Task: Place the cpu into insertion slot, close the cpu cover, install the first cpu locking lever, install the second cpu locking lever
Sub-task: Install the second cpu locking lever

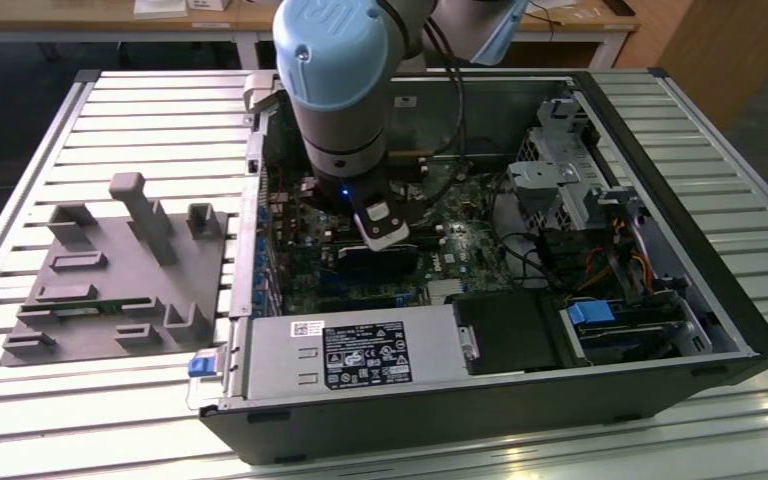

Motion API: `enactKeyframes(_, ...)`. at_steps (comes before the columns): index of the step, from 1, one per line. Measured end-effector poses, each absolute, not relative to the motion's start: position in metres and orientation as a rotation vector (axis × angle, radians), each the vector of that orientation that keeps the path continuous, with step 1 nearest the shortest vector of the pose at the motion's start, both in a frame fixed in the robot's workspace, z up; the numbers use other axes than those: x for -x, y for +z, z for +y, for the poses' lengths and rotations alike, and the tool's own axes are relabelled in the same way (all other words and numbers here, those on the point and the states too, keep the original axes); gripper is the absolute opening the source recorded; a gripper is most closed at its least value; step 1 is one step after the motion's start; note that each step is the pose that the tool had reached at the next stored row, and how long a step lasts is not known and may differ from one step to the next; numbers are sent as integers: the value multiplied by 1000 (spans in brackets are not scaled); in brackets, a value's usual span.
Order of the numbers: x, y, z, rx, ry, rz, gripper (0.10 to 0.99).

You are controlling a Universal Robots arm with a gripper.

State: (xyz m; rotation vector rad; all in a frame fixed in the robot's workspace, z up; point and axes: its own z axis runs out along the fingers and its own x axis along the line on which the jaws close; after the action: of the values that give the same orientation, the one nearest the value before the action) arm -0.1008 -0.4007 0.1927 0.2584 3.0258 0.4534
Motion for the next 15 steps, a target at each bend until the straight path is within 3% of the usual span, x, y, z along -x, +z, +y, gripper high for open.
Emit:
enactKeyframes(5,106,192,-396,-255,407,3026,106)
enactKeyframes(15,106,192,-392,-255,406,3026,106)
